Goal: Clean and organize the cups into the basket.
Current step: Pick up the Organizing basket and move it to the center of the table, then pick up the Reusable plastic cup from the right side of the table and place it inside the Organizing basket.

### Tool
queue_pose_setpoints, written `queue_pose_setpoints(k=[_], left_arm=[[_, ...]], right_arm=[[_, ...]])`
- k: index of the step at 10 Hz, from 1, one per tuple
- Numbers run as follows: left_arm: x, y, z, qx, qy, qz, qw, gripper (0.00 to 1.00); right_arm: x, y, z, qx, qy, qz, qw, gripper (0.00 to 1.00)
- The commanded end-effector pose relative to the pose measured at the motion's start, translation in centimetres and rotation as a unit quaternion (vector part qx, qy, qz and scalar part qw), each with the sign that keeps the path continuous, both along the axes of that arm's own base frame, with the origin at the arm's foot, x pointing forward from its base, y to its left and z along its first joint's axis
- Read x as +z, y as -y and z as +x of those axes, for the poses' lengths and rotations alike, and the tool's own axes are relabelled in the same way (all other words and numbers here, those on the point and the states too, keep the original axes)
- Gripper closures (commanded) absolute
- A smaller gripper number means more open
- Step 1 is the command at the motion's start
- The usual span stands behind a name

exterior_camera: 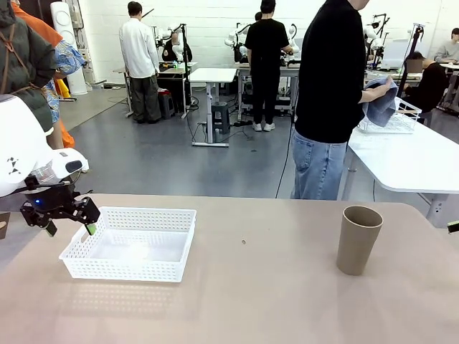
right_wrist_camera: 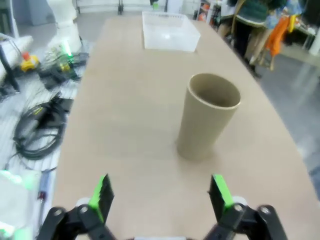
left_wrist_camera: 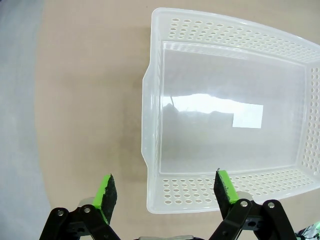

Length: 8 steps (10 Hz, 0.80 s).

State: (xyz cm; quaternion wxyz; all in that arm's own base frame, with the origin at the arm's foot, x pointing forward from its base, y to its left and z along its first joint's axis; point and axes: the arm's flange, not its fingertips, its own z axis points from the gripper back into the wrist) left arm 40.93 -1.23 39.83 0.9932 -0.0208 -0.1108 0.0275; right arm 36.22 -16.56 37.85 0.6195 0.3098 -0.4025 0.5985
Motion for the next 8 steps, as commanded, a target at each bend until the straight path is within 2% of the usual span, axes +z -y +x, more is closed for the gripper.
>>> queue_pose_setpoints(k=[1,4,6,8], left_arm=[[-0.1,0.0,0.1,0.003,0.005,0.006,1.0,0.0],[-0.1,0.0,0.1,0.003,0.005,0.006,1.0,0.0],[-0.1,0.0,0.1,0.003,0.005,0.006,1.0,0.0],[-0.1,0.0,0.1,0.003,0.005,0.006,1.0,0.0]], right_arm=[[-1.5,0.2,3.0,0.032,-0.004,0.018,0.999,0.0],[-4.0,-2.6,5.4,0.041,-0.027,-0.02,0.999,0.0],[-5.2,-4.4,5.8,0.049,-0.039,-0.04,0.997,0.0],[-5.4,-4.9,5.7,0.03,-0.045,-0.041,0.998,0.0]])
